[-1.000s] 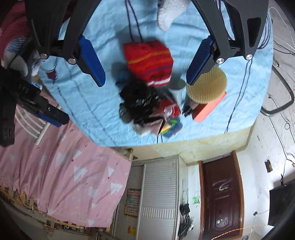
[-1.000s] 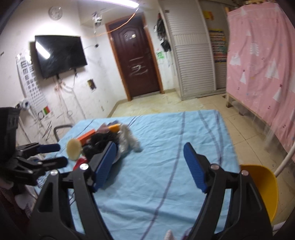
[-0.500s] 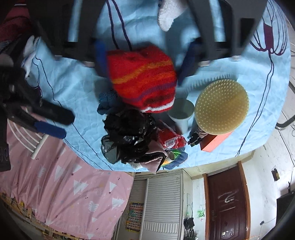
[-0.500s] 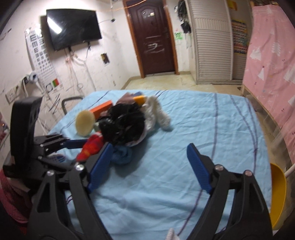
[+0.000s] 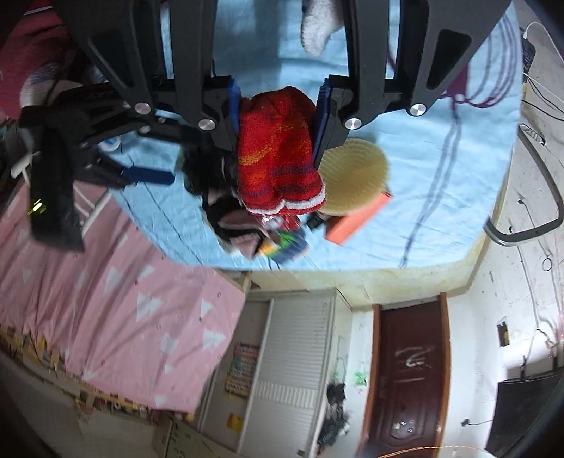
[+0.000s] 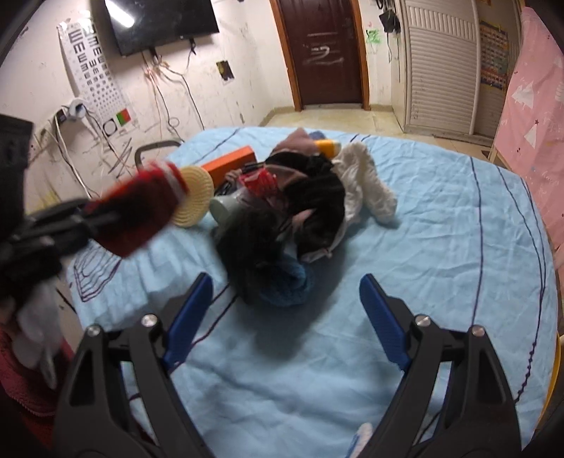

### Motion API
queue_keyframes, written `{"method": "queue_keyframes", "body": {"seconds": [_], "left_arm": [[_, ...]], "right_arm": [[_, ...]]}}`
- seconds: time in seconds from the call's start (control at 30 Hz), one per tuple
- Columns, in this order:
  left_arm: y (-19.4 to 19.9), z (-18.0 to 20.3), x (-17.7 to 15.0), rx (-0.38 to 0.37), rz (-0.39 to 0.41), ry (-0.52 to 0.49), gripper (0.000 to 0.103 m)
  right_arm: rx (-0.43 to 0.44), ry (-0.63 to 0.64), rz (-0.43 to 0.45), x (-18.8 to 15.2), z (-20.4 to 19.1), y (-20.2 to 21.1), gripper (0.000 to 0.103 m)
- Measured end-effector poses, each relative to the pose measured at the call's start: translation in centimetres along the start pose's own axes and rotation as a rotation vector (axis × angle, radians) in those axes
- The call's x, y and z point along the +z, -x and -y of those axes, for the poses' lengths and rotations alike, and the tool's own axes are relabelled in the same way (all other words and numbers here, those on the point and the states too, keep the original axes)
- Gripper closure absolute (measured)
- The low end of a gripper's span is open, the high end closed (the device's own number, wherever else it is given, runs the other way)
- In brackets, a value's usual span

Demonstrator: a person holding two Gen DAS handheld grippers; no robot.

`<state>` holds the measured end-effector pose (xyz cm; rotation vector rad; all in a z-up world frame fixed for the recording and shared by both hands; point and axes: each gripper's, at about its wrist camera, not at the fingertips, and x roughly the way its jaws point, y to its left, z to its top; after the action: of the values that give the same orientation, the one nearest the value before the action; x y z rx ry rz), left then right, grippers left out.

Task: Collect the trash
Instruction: 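Grasp the red knit sock with the left gripper, then grasp the blue knit ball with the right gripper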

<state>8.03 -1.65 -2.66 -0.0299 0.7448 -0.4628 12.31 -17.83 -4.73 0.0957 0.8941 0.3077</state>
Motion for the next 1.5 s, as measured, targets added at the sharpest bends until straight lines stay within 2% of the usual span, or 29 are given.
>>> {"method": "queue_keyframes", "body": {"seconds": [0.1,0.2,0.3,0.33,0.93,1.37,1.47,1.5], "left_arm": [[1.1,-0.5,0.1,0.006,0.031,0.012,0.079],[1.4,-0.6,0.6,0.004,0.04,0.022,0.079],[1.5,-0.8,0.6,0.003,0.04,0.022,0.079],[1.4,-0.8,0.6,0.004,0.038,0.022,0.079],[1.0,-0.9,0.5,0.006,0.029,0.015,0.079],[0.9,-0.6,0.2,0.004,0.025,0.009,0.079],[0.8,-0.4,0.1,0.005,0.022,0.006,0.079],[0.7,-0.4,0.1,0.006,0.021,0.006,0.079]], "right_arm": [[-0.009,0.011,-0.03,0.1,-0.4,-0.8,0.038],[-0.02,0.017,-0.056,0.2,-0.6,-1.4,0.049],[-0.025,0.016,-0.059,0.1,-0.5,-1.4,0.069],[-0.028,0.016,-0.057,0.1,-0.5,-1.4,0.072],[-0.056,0.1,-0.082,-2.1,-1.5,0.5,0.071],[-0.1,0.094,-0.078,-3.0,0.1,2.4,0.071],[-0.093,0.074,-0.071,-3.2,0.6,3.0,0.061],[-0.093,0.071,-0.063,-3.2,0.8,3.4,0.054]]}}
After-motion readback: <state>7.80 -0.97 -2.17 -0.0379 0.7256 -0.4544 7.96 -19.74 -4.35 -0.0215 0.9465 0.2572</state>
